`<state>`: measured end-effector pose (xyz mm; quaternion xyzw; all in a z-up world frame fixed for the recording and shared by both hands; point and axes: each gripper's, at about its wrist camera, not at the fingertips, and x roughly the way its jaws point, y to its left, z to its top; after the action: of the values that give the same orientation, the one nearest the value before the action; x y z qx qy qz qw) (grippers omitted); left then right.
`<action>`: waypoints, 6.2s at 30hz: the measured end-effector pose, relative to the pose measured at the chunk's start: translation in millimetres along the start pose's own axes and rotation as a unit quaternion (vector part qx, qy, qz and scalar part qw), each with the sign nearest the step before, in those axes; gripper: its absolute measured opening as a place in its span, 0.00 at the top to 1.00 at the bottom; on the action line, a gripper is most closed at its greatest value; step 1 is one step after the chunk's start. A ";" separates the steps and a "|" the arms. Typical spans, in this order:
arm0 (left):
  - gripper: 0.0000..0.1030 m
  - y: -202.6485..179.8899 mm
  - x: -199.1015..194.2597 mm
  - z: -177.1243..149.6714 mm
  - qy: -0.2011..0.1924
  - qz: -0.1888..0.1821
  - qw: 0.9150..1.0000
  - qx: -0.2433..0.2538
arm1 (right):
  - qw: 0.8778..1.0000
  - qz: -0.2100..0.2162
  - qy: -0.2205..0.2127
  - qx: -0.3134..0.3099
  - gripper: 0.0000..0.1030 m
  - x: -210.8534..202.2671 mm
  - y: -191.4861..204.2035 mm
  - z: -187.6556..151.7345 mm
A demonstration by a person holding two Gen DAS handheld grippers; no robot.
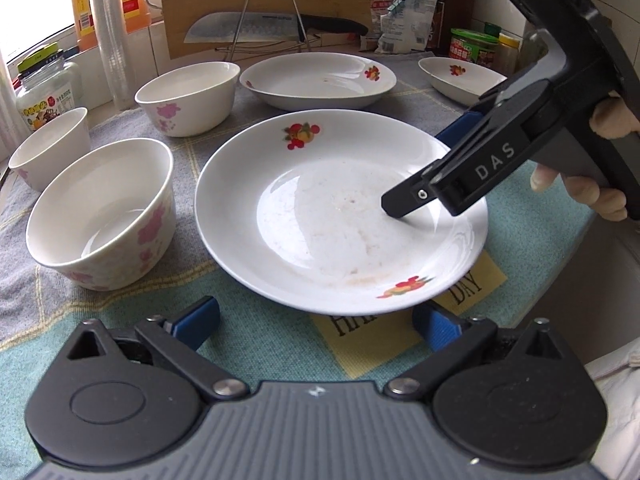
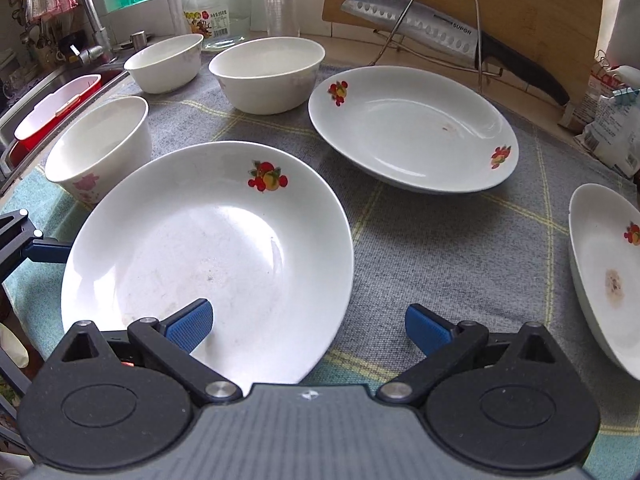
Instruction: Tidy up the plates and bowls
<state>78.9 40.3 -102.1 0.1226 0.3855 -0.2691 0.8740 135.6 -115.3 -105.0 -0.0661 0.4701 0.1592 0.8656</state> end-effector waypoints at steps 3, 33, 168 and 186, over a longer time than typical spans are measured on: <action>0.01 1.0 0.6 0.0 -0.003 -0.003 1.000 0.003 | 1.000 0.009 0.000 -0.007 0.00 3.3 0.3 4.8; 0.01 12.2 8.5 7.8 -0.015 -0.060 0.996 0.072 | 0.990 0.133 0.033 -0.017 0.00 18.8 -10.2 44.9; 0.02 -168.3 127.8 205.5 -0.026 -0.124 0.966 0.225 | 0.991 0.065 -0.032 0.116 0.10 -75.6 -290.7 -1.3; 0.02 -176.9 152.8 214.6 0.006 -0.127 0.968 0.217 | 0.991 0.061 -0.017 0.122 0.10 -58.0 -310.2 -4.3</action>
<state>194.6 -253.5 -72.0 0.2615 0.3354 -0.4543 0.7828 207.5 -420.6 -69.9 0.0715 0.4741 0.1547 0.8639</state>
